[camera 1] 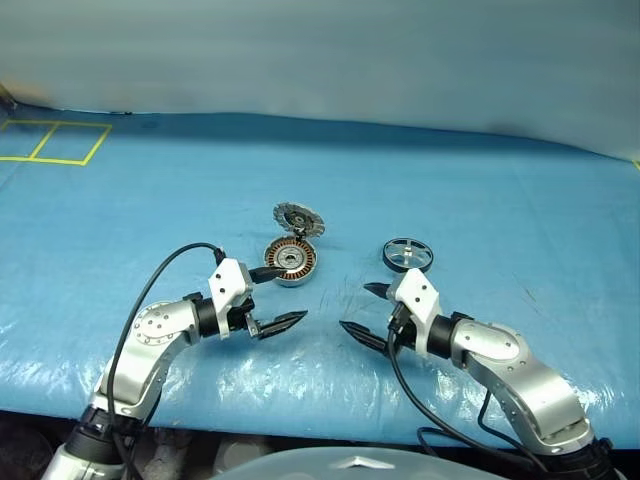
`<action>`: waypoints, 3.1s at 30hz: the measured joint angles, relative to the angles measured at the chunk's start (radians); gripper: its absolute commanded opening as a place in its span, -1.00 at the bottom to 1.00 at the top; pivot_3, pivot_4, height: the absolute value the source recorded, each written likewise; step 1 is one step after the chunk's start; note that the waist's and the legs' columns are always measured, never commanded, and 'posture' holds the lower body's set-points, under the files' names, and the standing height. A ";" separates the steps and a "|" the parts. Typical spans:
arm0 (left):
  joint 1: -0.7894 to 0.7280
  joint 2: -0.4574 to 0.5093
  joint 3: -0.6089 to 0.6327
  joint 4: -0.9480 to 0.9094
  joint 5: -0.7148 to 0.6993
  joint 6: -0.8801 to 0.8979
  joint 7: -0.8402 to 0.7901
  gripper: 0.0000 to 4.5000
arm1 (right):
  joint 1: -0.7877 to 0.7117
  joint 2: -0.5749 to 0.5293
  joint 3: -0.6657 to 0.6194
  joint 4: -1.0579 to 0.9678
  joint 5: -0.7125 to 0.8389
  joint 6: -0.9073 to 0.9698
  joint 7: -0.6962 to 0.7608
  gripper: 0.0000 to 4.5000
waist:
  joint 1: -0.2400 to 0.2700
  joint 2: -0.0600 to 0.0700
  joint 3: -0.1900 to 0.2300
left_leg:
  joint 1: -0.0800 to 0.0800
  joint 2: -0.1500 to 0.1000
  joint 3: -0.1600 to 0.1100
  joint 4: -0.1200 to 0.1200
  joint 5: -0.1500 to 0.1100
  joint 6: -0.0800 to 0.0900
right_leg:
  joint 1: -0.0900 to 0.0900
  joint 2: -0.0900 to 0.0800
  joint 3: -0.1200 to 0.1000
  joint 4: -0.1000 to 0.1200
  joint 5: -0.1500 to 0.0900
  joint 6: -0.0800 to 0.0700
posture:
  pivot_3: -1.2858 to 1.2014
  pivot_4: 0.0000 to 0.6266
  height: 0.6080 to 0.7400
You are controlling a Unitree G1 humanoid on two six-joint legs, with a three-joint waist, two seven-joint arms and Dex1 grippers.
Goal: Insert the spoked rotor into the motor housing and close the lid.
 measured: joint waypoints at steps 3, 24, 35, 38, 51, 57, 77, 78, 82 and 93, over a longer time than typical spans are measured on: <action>0.005 0.000 0.000 0.000 0.003 -0.002 -0.002 1.00 | -0.001 0.008 0.000 0.000 0.000 0.000 -0.007 0.99 | 0.000 0.000 0.000 | 0.000 0.000 0.000 0.000 0.000 0.000 | 0.000 0.000 0.000 0.000 0.000 0.000 | 0.03 -0.52 1.00; -0.007 -0.028 0.006 0.025 0.048 -0.068 0.029 1.00 | -0.037 0.022 -0.009 0.010 -0.003 -0.013 -0.020 0.99 | 0.002 0.000 0.000 | 0.000 0.000 0.000 0.000 0.000 0.000 | 0.000 0.000 0.000 0.000 0.001 0.000 | 0.03 -0.52 1.00; 0.018 -0.033 0.031 0.025 0.049 -0.069 0.062 1.00 | -0.124 0.003 0.017 0.047 -0.019 -0.014 0.009 0.99 | 0.000 0.000 0.000 | 0.000 0.000 0.000 0.000 0.000 0.000 | 0.000 0.000 0.000 0.000 0.001 0.000 | 0.03 -0.52 1.00; 0.029 -0.030 0.066 0.031 0.048 -0.069 0.076 1.00 | -0.199 -0.009 0.075 0.083 -0.044 -0.021 0.040 0.99 | -0.002 0.000 0.000 | 0.000 0.000 0.000 0.001 0.000 0.000 | 0.000 0.000 0.000 0.000 0.001 0.000 | 0.03 -0.52 1.00; 0.122 -0.026 0.187 0.041 0.050 -0.085 0.152 1.00 | -0.599 0.065 0.382 0.358 -0.196 -0.153 0.267 0.99 | -0.007 0.000 0.001 | -0.001 0.000 0.000 0.000 0.000 0.000 | -0.001 0.000 0.000 -0.001 0.002 -0.001 | 0.03 -0.52 1.00; 0.182 -0.026 0.202 0.032 0.064 -0.088 0.179 1.00 | -0.693 0.131 0.431 0.545 -0.278 -0.255 0.305 0.99 | -0.008 0.000 0.001 | -0.001 0.000 0.000 0.000 0.000 0.000 | -0.001 0.000 0.000 0.000 0.002 -0.001 | 0.03 -0.52 1.00; 0.211 -0.033 0.198 0.009 0.073 -0.106 0.221 1.00 | -0.763 0.214 0.413 0.747 -0.406 -0.377 0.351 0.99 | -0.012 0.001 0.001 | 0.000 0.000 0.000 0.000 0.000 -0.001 | -0.001 0.000 0.000 0.000 0.003 -0.002 | 0.03 -0.52 1.00; 0.209 -0.033 0.194 0.010 0.076 -0.106 0.221 1.00 | -0.771 0.211 0.413 0.747 -0.414 -0.378 0.351 0.99 | -0.012 0.001 0.001 | 0.000 0.000 0.000 0.000 0.000 -0.001 | -0.001 0.000 0.000 0.000 0.003 -0.002 | 0.03 -0.52 1.00; 0.198 -0.036 0.167 0.010 0.081 -0.106 0.219 1.00 | -0.784 0.199 0.415 0.758 -0.449 -0.384 0.352 0.99 | -0.012 0.001 0.001 | 0.000 0.000 0.000 0.000 0.000 -0.001 | -0.001 0.000 0.000 0.000 0.003 -0.002 | 0.03 -0.52 1.00; 0.174 -0.044 0.156 0.017 0.098 -0.109 0.215 1.00 | -0.771 0.200 0.468 0.769 -0.549 -0.453 0.349 0.99 | -0.013 0.001 0.001 | 0.000 0.000 0.000 0.000 0.000 -0.001 | -0.001 0.000 0.000 0.000 0.003 -0.002 | 0.03 -0.52 1.00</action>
